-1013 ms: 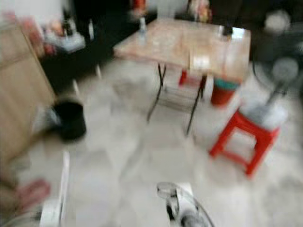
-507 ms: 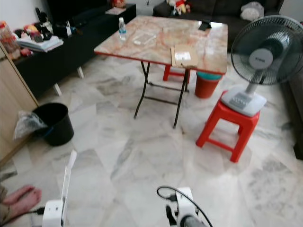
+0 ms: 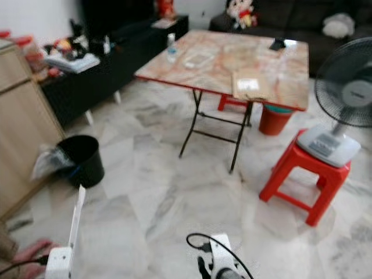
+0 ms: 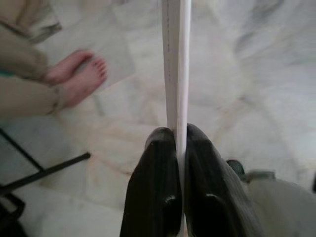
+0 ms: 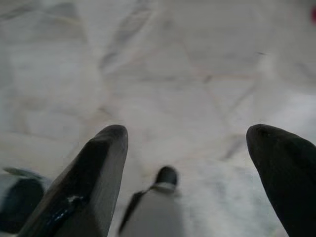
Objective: Picking trash to rubbish bin
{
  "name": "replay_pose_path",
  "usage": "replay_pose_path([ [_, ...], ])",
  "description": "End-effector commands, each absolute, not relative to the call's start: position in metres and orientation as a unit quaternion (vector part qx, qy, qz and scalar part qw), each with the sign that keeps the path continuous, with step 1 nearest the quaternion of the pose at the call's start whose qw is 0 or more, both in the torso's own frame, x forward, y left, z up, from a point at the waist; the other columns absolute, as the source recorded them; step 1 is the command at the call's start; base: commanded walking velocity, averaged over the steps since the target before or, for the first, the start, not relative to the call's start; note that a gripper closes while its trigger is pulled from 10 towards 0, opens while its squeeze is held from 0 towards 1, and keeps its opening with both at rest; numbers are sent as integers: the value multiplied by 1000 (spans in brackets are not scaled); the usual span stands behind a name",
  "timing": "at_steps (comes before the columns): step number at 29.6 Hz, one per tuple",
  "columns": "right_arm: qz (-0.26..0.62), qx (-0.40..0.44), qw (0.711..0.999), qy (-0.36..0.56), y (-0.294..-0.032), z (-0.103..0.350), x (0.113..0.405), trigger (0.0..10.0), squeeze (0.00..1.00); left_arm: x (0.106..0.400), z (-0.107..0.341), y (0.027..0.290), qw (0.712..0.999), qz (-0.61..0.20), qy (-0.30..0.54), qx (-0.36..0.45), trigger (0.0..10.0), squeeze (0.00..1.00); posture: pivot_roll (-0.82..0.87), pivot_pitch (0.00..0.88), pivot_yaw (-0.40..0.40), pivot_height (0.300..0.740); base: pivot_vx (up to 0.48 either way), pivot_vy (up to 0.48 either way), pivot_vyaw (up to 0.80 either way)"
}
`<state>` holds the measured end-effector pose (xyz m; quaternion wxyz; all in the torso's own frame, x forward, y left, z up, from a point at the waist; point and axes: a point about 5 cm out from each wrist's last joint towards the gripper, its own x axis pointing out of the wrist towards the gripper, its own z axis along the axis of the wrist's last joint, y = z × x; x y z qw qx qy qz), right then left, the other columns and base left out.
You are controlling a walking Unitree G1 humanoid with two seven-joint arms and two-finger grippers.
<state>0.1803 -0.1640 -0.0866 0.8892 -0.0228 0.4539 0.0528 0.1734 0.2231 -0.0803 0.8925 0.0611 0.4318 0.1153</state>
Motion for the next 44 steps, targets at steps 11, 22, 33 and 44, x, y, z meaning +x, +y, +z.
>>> replay_pose_path([
  [11,58,-20,895,442,-153,-83,188,10000,0,168,-79,239,887,124,436,84,10000,0,-7,0,29,740,480,0,370],
  [22,61,-32,893,445,-152,-84,188,10000,0,174,-76,240,890,118,430,94,10000,0,-3,0,39,740,480,0,43],
  [33,49,-21,895,443,-153,-83,189,10000,0,177,-73,245,891,124,425,96,10000,0,23,0,40,740,408,0,170],
  [44,43,-15,894,445,-152,-85,186,10000,0,175,-73,249,890,130,427,97,10000,0,28,17,44,740,343,0,269],
])
